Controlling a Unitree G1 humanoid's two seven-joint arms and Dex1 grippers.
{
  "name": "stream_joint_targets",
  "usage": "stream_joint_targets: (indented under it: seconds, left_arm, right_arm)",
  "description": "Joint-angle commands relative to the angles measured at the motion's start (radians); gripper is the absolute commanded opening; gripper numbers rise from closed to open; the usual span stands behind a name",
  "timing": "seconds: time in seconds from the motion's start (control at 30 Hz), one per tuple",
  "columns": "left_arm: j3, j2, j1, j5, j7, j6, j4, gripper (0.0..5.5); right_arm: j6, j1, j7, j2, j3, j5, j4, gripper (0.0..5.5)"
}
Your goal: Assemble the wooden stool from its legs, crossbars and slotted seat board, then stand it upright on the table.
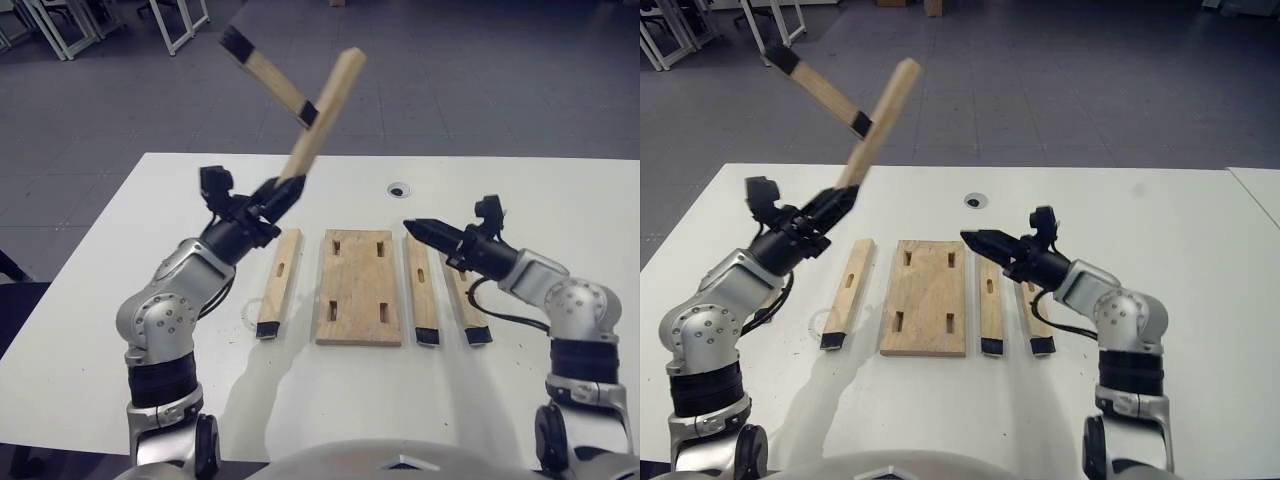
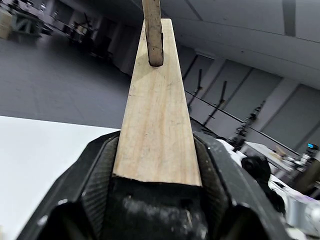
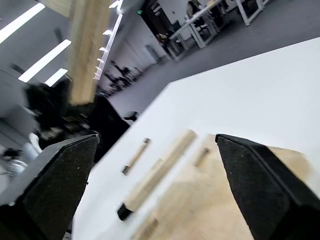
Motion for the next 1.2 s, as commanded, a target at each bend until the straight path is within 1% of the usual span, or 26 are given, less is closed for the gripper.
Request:
stream_joint_targets:
  seconds: [0.03,0.07,0.1,0.23,0.37,0.5,0.77,0.83,0.93,0.97,1.2]
  left_arm:
    - [-0.058,-0.004,-0.014,-0.12,-0.098,0.109,0.033,2.06]
    - [-0.063,0.0,-0.015,-0.136,-0.115,0.123,0.034,2.06]
    - [-0.064,0.002,-0.017,-0.153,-0.124,0.133,0.033,2.06]
    - [-0.058,0.003,-0.017,-0.215,-0.127,0.167,0.022,2.06]
    - [-0.088,0.014,0.007,-0.213,-0.132,0.182,0.004,2.06]
    - [-0.088,0.011,0.0,-0.246,-0.133,0.192,0.003,2.06]
    - [-0.058,0.047,-0.009,-0.29,-0.131,0.212,0.033,2.06]
    - [-0.067,0.049,-0.003,-0.292,-0.131,0.214,0.028,2.06]
    - [-0.076,0.048,0.002,-0.296,-0.129,0.217,0.023,2.06]
    - [-0.078,0.047,0.004,-0.298,-0.128,0.217,0.022,2.06]
    - [-0.096,0.037,0.004,-0.31,-0.126,0.218,0.015,2.06]
  right_arm:
    - [0.118,-0.088,0.007,0.029,-0.033,0.134,0.06,5.13]
    - [0.132,-0.103,0.007,0.033,-0.036,0.152,0.071,5.36]
    - [0.14,-0.118,0.001,0.039,-0.039,0.166,0.086,5.46]
    - [0.162,-0.15,0.012,0.051,-0.038,0.208,0.092,5.5]
    - [0.16,-0.163,0.026,0.064,-0.012,0.209,0.081,5.5]
    - [0.149,-0.15,0.076,0.042,0.035,0.176,0.059,4.62]
    - [0.104,-0.16,0.176,-0.003,0.06,0.14,0.057,2.95]
    - [0.096,-0.165,0.176,-0.002,0.063,0.131,0.059,2.74]
    - [0.096,-0.175,0.169,0.005,0.062,0.134,0.061,2.17]
    - [0.096,-0.177,0.167,0.008,0.062,0.135,0.059,2.05]
    - [0.104,-0.186,0.136,0.043,0.044,0.162,0.068,2.04]
